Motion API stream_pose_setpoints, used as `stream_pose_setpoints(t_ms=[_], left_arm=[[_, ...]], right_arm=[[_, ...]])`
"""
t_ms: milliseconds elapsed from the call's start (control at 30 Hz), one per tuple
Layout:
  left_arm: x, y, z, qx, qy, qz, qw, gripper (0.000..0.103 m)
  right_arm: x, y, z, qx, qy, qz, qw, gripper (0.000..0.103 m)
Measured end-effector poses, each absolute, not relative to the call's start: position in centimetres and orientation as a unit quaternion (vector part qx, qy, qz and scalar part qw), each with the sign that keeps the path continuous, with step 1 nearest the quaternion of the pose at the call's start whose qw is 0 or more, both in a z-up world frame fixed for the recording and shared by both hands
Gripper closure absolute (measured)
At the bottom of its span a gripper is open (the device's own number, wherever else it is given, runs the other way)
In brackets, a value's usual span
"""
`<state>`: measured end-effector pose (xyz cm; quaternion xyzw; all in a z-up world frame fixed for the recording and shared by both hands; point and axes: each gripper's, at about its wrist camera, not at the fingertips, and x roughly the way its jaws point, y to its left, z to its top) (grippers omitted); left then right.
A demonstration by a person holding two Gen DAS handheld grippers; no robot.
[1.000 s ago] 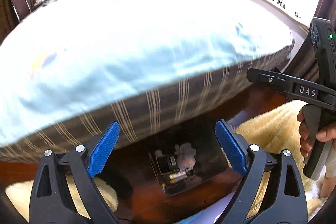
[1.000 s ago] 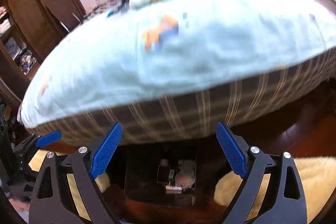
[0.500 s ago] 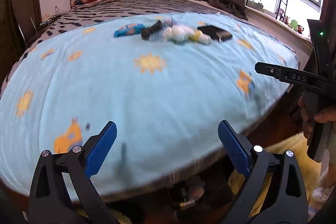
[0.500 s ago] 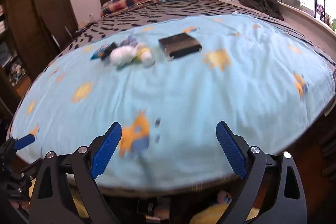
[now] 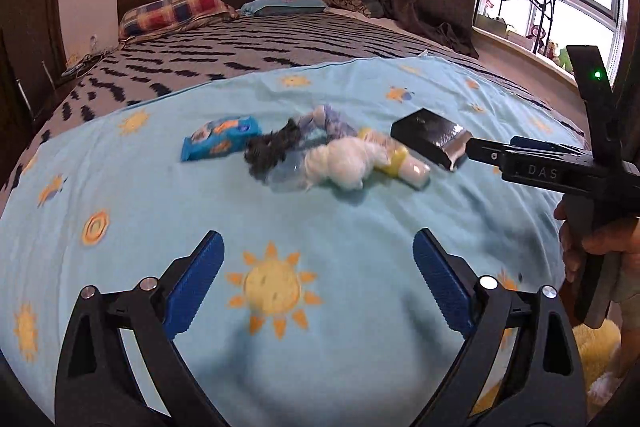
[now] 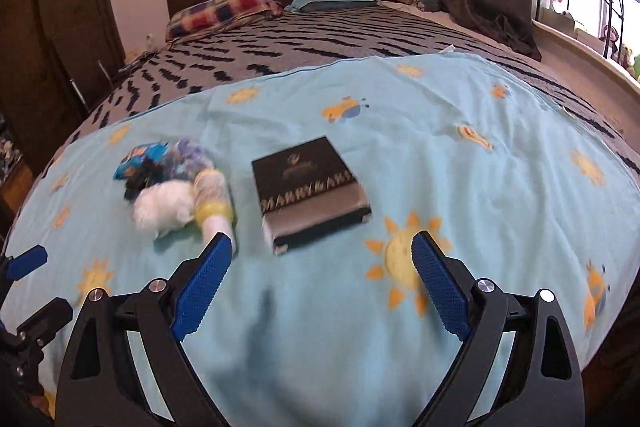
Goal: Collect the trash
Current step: 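Raise both open grippers back over the bed toward the black box, then grasp the black MARRY&ARD box with the right gripper while the left gripper grasps the white yarn ball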
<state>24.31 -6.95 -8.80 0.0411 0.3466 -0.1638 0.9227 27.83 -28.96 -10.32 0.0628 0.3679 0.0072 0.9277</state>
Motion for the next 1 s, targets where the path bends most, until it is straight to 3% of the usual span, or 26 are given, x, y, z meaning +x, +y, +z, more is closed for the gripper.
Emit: stream_pose_setpoints(t_ms=[200,367,500,633,1000], left_arm=[[27.7,-8.6,-9.1,0.041,0.356,-0.172,0.918,0.024],[29.8,-9.9,-9.8,0.056,0.363,-0.175,0.914,0.04],[31.5,-10.7,-10.7,0.06,0.374,-0.179,0.908,0.046],[32.6,-11.6,-11.5,0.066,0.385,-0.185,0.902,0.054],[31.7,-11.8,-10.8,0.071,0.372,-0.189,0.906,0.079]], right_arm=[[31.7,-28.3,-11.3,0.06,0.397,0.023,0.915,0.011],[33.7,-27.7,-13.0,0.032,0.427,0.019,0.904,0.011],[34.5,-27.9,-13.6,0.03,0.43,0.02,0.902,0.012],[35.0,-28.2,-13.5,0.028,0.424,0.023,0.905,0.029],[33.4,-28.1,-12.2,0.03,0.393,0.04,0.918,0.03]])
